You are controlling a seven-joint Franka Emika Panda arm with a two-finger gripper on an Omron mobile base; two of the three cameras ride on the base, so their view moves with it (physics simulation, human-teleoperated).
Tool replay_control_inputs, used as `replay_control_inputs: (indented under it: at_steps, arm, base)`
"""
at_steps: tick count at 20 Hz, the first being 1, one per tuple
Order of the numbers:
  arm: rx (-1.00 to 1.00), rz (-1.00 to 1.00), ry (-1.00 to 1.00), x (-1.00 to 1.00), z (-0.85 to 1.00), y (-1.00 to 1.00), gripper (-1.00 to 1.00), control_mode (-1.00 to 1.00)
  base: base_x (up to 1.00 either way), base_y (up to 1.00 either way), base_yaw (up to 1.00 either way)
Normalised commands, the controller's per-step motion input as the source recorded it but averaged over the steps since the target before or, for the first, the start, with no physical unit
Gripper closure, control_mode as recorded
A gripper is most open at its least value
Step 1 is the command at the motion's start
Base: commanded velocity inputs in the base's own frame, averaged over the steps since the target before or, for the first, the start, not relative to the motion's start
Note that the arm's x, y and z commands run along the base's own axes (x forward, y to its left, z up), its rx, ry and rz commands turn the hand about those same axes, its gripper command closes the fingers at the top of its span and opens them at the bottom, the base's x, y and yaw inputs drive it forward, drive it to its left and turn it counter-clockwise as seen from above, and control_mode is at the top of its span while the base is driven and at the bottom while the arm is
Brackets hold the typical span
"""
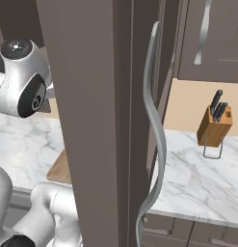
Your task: Grab the spray bottle from the cabinet, then place it next to the cutting board for sanitizing. Then grab the dish brush from the countertop next to the sink and place it next to the cutting board.
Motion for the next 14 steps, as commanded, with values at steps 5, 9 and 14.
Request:
replay_control_inputs:
  at_steps: [5,9,14]
  arm:
    - [-0.03,-0.14,0.14,-0.18,0.02,0.03,-1.0,-1.0]
    - [0.0,-0.2,0.17,-0.42,0.0,0.02,-1.0,-1.0]
    - [0.0,-0.24,0.24,-0.31,0.0,0.1,-1.0,-1.0]
  base:
    - [0.0,0.0,0.0]
    - [0.0,0.0,0.0]
    - [0.0,0.0,0.0]
